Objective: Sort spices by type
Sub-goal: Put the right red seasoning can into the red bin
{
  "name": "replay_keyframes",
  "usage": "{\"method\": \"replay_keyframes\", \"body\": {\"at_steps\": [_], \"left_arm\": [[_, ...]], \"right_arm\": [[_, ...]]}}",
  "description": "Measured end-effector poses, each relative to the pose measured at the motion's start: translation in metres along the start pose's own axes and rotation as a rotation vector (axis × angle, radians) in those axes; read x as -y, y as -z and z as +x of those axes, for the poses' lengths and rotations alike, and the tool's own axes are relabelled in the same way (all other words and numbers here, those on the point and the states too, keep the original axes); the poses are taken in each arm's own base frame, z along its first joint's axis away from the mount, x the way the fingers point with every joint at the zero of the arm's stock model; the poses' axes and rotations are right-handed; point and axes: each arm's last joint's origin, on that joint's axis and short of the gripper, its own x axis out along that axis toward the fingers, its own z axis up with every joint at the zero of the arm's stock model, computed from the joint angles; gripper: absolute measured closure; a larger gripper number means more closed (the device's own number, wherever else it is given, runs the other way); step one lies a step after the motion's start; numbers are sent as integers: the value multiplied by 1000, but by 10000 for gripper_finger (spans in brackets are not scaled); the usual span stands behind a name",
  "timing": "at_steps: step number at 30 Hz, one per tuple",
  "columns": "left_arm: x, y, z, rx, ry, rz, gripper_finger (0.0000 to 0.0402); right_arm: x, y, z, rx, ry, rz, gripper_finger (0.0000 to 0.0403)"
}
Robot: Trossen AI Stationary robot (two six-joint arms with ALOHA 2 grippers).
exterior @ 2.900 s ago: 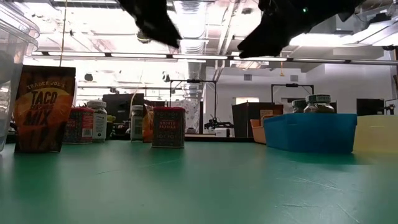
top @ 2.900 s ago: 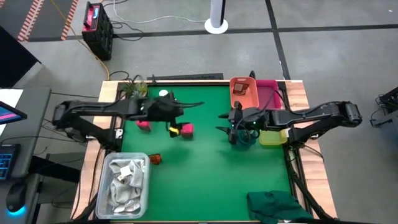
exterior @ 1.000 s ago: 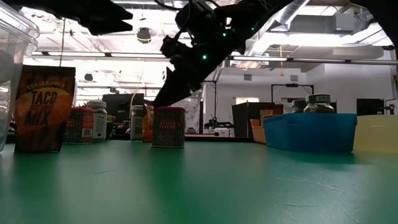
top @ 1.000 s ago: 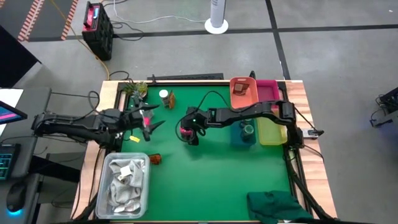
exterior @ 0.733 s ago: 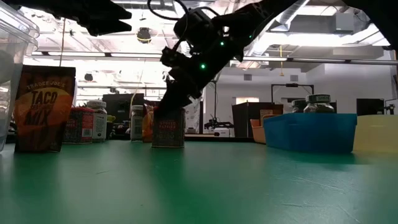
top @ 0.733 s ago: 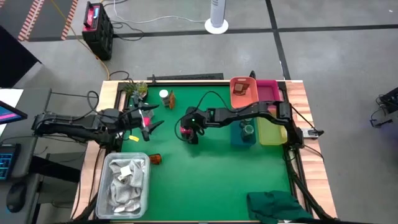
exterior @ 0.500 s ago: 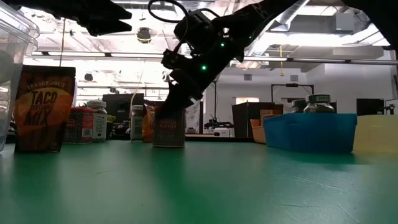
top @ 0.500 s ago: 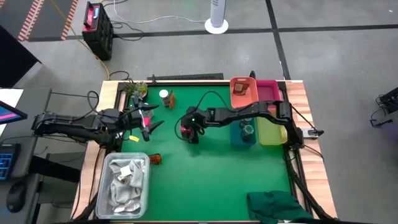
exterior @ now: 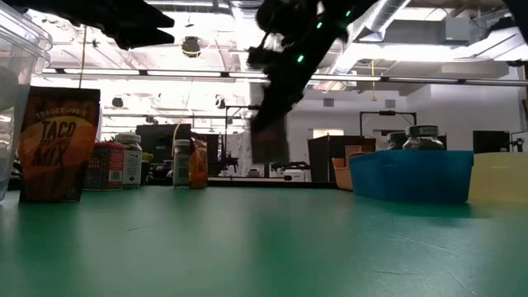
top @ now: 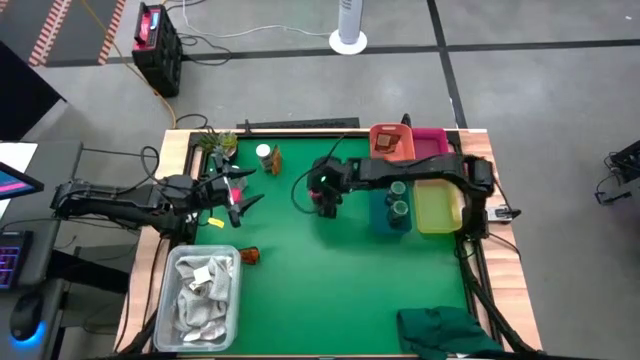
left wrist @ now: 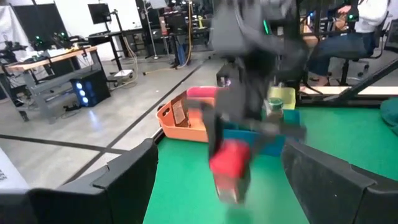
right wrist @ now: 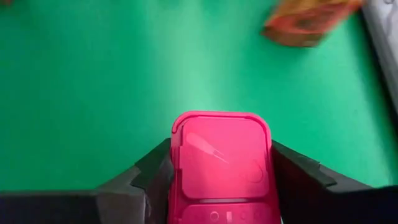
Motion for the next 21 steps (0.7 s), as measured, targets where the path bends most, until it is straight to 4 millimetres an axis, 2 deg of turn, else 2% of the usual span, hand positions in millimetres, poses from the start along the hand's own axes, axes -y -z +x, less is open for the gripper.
{"method": "replay_keyframes", "body": {"at_steps": [6,8,11,16,21], "left_arm": [[0,1,0,-13,1,6,74],[0,2,0,-15,1,7,74],[0,1,0,-12,-1,11,74],[0,-1,0,12,-9,14,74],[0,-2,0,17,-10,5,74]], "right_arm": [[29,18,-59,11,96,50,165],[41,27,-81,31,165,87,165],[56,48,-104,28,264,161,165],[79,90,-130,-24,433,303,160],[104,126,-147,-5,582,563,158]]}}
